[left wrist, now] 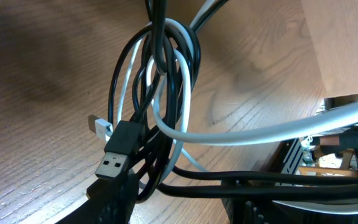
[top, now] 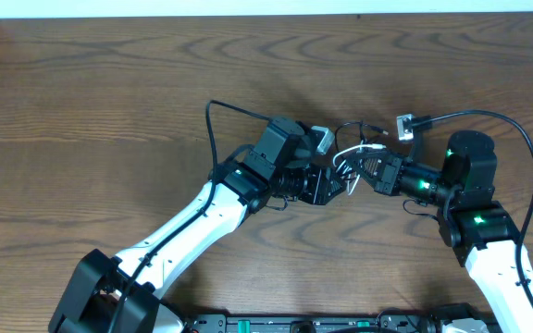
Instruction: Untangle cables
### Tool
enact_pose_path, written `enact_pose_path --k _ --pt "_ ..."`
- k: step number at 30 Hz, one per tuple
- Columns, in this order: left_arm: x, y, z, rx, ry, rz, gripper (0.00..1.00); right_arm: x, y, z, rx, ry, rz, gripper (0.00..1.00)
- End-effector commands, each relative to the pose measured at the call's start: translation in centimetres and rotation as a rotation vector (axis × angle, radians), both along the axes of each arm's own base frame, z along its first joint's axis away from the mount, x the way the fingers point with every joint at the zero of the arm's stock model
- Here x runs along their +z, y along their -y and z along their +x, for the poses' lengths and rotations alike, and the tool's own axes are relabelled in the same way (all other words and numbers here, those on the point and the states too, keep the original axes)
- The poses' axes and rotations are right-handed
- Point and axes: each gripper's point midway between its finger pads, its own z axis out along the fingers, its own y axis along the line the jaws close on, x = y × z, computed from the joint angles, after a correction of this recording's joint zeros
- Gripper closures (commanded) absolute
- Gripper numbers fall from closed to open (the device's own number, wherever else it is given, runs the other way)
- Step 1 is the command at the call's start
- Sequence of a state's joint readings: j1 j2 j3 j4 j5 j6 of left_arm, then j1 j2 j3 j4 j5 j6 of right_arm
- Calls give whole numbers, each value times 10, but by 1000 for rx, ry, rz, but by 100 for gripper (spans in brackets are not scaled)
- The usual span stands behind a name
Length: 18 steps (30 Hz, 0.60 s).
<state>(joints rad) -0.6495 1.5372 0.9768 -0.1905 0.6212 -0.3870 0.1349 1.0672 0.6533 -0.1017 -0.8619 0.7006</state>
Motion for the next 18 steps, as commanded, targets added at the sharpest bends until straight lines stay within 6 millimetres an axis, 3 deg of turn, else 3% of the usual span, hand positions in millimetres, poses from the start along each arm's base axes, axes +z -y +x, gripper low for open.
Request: enact_pose_path --k 1,8,18 --pt "2 -10 12 36 27 16 51 5 -4 -5 35 -7 27 99" --pt "5 -41 25 107 -32 12 46 4 -4 -6 34 -13 26 99" --pt "21 -27 15 42 -72 -94 46 3 -4 -6 36 -15 27 99"
